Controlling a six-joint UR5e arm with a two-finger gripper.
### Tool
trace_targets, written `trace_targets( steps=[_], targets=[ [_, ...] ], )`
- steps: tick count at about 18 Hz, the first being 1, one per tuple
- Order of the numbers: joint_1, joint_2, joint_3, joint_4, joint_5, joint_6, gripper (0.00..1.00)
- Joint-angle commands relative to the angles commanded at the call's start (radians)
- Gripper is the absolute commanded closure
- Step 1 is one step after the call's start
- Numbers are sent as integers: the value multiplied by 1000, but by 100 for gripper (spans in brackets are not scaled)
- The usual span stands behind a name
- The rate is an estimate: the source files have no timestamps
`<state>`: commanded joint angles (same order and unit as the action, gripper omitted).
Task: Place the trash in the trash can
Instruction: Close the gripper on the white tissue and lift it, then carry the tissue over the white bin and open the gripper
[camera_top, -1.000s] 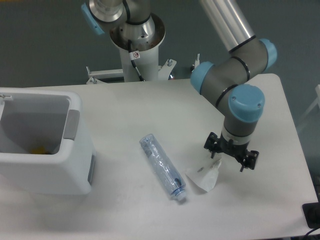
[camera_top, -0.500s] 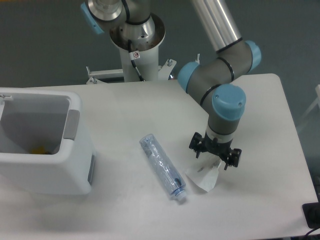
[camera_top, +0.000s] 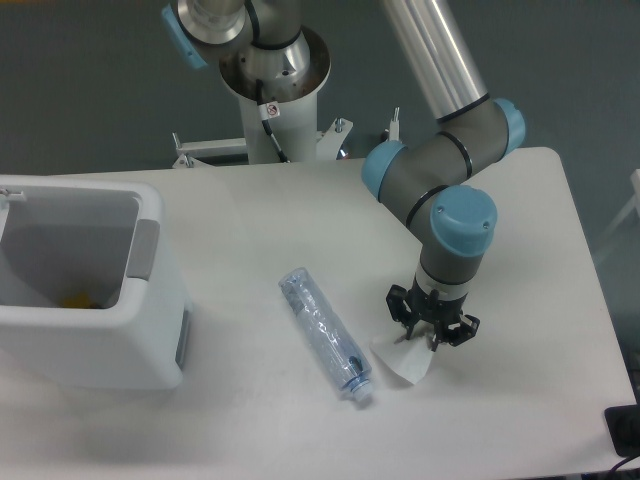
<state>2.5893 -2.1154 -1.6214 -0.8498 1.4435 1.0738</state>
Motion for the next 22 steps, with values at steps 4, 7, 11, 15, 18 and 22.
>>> trace_targets(
  steps=[4,7,11,15,18,22],
  targets=[
    [5,8,21,-6,-35,-9,100],
    [11,34,54,-14,-124,-89,100],
    [8,118,61,-44,-220,-216,100],
    [-20,204,78,-83,-379,-365,100],
    [-66,247,84,-84,-436,-490,100],
    [-129,343,84,-84,-554,-616,100]
  ],
)
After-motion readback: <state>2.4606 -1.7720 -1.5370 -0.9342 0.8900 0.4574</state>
